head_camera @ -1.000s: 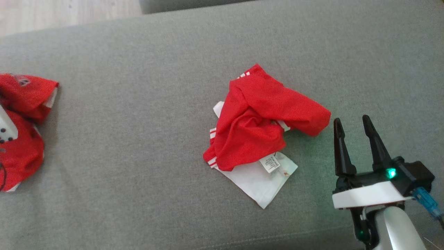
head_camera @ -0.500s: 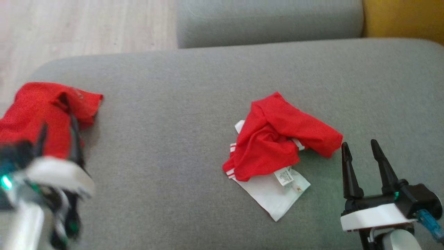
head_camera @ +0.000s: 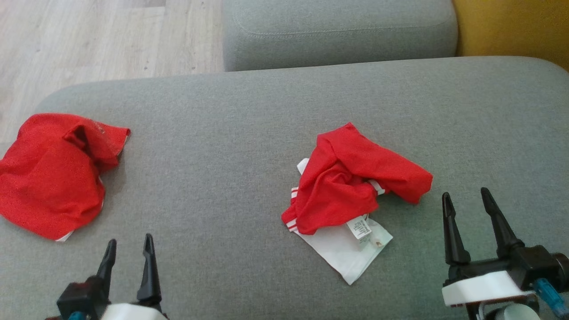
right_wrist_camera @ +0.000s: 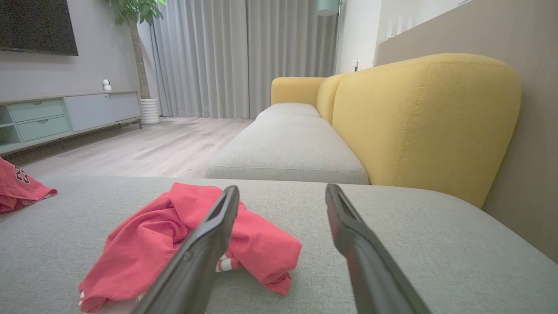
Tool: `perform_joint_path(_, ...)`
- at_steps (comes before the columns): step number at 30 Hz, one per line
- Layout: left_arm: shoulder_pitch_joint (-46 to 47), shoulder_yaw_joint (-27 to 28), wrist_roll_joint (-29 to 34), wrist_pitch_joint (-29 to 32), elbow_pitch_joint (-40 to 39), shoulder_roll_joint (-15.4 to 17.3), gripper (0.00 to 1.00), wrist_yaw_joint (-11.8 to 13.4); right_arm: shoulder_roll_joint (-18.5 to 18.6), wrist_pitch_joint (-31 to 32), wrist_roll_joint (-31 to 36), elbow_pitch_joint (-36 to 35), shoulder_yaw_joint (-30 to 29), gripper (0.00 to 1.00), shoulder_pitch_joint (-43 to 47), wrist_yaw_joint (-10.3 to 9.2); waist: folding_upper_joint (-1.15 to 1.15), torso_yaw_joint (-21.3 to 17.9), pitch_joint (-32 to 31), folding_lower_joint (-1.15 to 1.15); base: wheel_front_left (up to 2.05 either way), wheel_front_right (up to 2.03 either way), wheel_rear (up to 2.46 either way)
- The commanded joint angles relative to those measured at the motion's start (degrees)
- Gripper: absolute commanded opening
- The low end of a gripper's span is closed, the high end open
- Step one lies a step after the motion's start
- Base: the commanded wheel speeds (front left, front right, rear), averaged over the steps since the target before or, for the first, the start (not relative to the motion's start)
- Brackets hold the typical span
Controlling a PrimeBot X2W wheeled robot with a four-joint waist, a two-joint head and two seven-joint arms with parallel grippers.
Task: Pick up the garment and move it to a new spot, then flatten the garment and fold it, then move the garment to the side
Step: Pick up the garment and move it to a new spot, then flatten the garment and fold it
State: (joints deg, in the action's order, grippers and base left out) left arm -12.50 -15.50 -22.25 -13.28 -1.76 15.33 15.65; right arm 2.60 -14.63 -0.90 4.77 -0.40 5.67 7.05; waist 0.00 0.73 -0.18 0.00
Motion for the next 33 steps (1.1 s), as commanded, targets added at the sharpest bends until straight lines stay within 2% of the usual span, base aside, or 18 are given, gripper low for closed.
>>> perform_joint_path(1,2.01,2.49,0.80,-0.89,-1.56,0.01,1.00,0.29,0.28,-0.37,0.49,-2.01,1.08,1.00,-1.15,0.44,0.00,-0.20,-0.06,0.00,0.00,0.00,0.00)
perform_joint_path(6,1.09,4.70,3.20,-1.67,-1.82,-1.34,1.00,-0.45,0.28,-0.37,0.95,-1.54,0.73,1.00,-0.62,0.44,0.00,-0.59,-0.60,0.00,0.00,0.00,0.00)
perform_joint_path(22,-0.47,11.92,9.02,-1.71,-0.06,-7.51,1.00,-8.67,0.28,-0.37,0.17,1.18,1.32,1.00,-0.57,0.44,0.00,0.50,-2.14,0.00,0.00,0.00,0.00)
perform_joint_path(33,-0.54,14.46,10.93,-1.72,0.73,-9.77,1.00,-11.23,0.28,-0.37,-0.11,1.33,1.85,1.00,-0.68,0.44,0.00,0.52,-1.92,0.00,0.00,0.00,0.00)
